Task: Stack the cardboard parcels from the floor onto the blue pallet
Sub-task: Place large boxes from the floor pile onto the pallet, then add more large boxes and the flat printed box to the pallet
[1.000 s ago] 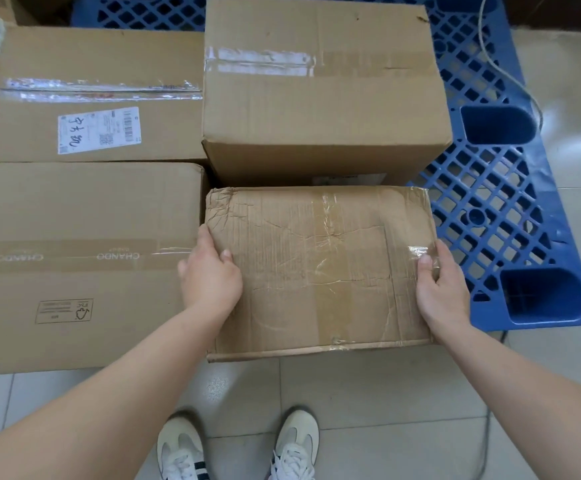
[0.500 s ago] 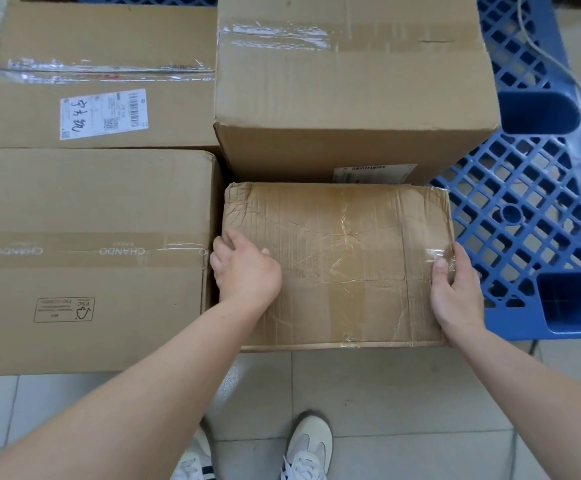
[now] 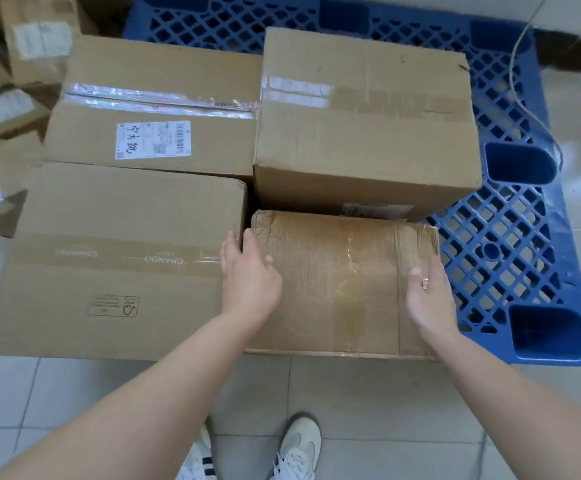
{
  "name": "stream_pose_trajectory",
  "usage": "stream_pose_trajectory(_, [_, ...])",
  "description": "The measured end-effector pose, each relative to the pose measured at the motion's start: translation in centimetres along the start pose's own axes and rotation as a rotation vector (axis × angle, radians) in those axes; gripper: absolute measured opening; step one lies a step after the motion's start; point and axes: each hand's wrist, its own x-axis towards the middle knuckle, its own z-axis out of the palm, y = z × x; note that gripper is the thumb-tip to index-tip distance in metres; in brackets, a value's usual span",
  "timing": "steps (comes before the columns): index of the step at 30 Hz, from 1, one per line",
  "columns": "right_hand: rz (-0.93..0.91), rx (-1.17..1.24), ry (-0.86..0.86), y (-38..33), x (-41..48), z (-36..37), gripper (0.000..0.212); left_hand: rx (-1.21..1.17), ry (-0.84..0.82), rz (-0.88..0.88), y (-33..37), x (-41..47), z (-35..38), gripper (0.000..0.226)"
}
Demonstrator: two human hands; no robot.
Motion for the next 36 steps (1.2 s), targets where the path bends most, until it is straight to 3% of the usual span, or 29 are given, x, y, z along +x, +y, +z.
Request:
stream_pose_trajectory(9, [-0.132, 0.066, 0.019, -16.4, -5.8, -2.2, 0.053, -0.057, 0.096, -0.054, 0.2, -0.5, -15.9, 0.057])
stream_pose_trajectory(17, [-0.287, 0.159, -0.012, -31.6, -10.4, 0.1, 0.052, -0.136, 0.208, -0.072, -2.2, 0.1, -29.4, 0.058])
stream_pose_trajectory(36, [-0.582, 0.072, -0.236, -52.7, -15.2, 11.4, 0.05, -0.409, 0.448, -0.254, -9.8, 8.0, -48.2, 0.056])
